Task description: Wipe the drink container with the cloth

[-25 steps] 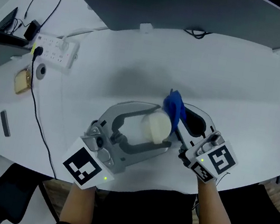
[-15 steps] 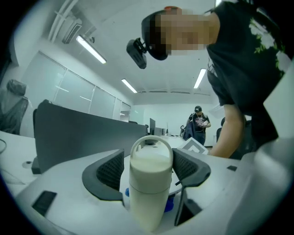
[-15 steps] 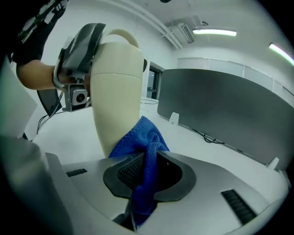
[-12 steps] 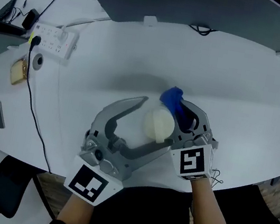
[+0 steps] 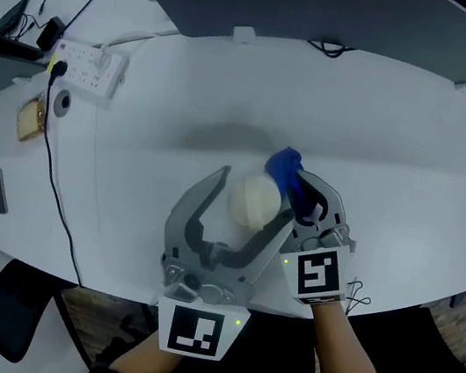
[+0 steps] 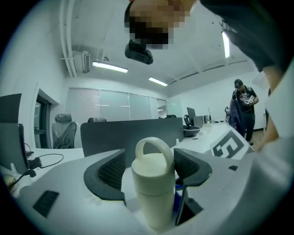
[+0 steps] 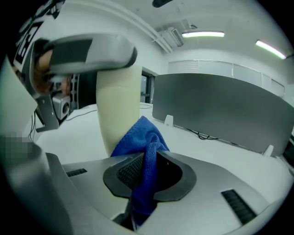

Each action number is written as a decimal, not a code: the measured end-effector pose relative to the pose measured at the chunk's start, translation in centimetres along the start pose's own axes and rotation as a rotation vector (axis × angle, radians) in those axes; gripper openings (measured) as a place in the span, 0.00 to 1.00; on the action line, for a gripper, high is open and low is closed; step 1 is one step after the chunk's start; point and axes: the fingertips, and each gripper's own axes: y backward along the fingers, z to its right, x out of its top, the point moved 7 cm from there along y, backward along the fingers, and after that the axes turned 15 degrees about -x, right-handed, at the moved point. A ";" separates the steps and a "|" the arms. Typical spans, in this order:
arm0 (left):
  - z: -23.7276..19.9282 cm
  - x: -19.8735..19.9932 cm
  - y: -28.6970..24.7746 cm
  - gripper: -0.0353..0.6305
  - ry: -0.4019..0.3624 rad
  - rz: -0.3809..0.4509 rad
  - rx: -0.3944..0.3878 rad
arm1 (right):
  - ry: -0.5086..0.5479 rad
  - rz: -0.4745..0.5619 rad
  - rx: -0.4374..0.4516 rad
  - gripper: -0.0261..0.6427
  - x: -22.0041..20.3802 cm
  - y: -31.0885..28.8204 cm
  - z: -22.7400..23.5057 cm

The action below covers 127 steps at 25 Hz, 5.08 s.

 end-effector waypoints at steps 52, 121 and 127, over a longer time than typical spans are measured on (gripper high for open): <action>-0.6 -0.9 -0.3 0.48 -0.022 0.034 -0.265 | -0.420 0.040 0.029 0.12 0.6 3.8 3.3; -2.3 -1.0 -0.6 0.48 -0.138 0.027 -0.609 | -0.113 -0.056 0.123 0.11 -2.0 0.5 0.5; 0.2 0.5 0.5 0.54 -0.084 0.030 -0.224 | -0.095 -0.034 0.078 0.11 -2.1 0.8 0.2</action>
